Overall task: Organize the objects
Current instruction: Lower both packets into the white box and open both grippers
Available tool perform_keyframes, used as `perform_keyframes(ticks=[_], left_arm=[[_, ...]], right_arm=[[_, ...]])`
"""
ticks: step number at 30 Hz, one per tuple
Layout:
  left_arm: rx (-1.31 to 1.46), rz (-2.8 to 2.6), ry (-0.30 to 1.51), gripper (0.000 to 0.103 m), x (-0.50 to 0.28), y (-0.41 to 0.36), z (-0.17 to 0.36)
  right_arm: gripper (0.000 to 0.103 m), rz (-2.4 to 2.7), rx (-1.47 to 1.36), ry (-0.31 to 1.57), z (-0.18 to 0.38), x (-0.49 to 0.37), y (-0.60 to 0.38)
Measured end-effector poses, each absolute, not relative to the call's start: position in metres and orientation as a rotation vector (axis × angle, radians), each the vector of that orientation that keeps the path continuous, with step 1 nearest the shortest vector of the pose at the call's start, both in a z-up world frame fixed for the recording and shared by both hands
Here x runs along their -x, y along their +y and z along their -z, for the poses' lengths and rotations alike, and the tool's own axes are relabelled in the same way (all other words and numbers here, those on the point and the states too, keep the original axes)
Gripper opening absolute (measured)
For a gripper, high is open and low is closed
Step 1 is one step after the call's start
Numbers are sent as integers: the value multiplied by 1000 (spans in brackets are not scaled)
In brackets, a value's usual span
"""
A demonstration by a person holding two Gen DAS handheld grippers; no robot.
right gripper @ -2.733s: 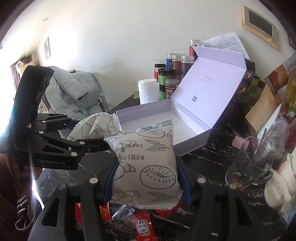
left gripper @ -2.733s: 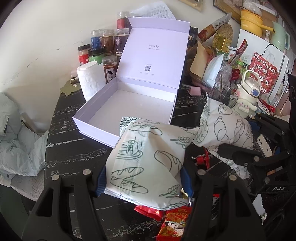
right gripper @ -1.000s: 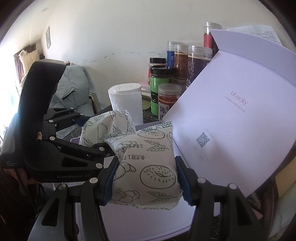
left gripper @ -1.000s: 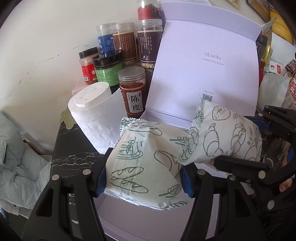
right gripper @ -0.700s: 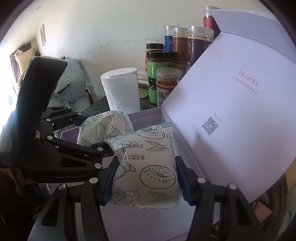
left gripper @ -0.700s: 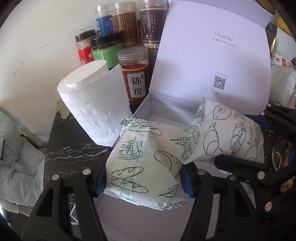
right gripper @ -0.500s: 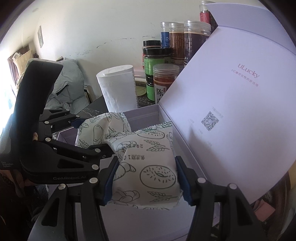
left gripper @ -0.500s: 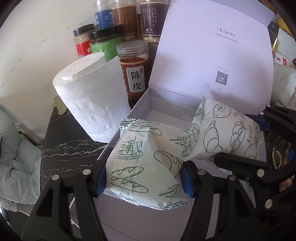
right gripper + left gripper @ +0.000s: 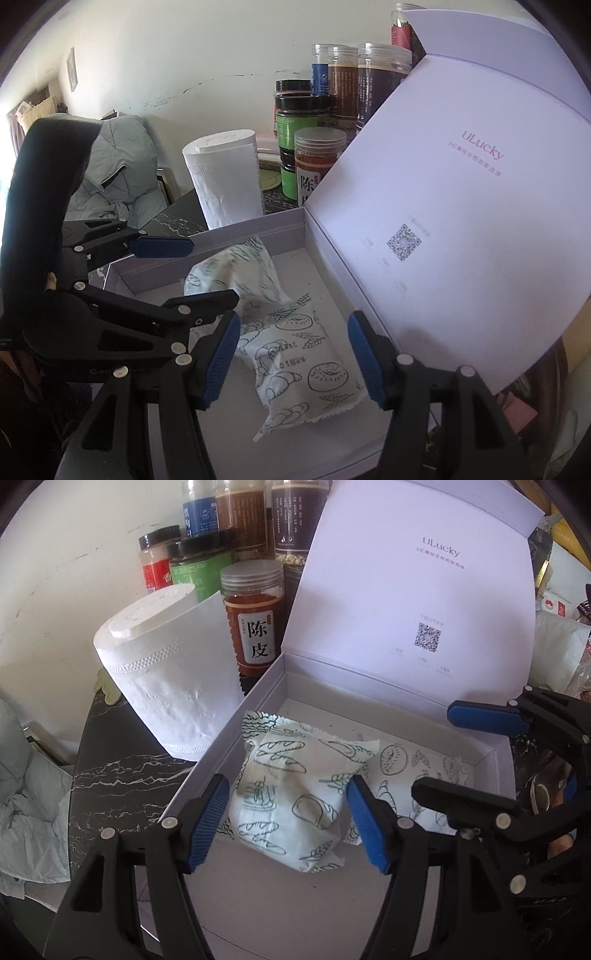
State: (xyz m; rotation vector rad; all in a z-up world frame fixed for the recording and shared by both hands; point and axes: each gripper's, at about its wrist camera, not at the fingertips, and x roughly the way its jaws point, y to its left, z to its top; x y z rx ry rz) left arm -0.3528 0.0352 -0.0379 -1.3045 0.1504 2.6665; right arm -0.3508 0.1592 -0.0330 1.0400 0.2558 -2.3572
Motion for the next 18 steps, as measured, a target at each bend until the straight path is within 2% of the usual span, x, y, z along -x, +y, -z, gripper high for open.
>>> perform_keyframes(ticks=[4,14,18], left_arm=[[1257,-2715,195,73,346,37,30],[1240,-2754,171,73,339,33,10],[1235,-2764,190,73,331,33,2]], right_arm=[[62,2383,-1034,256,27,347,162],[62,2419,-1001,241,11,336,170],[65,2439,-1000,242,7,330,173]])
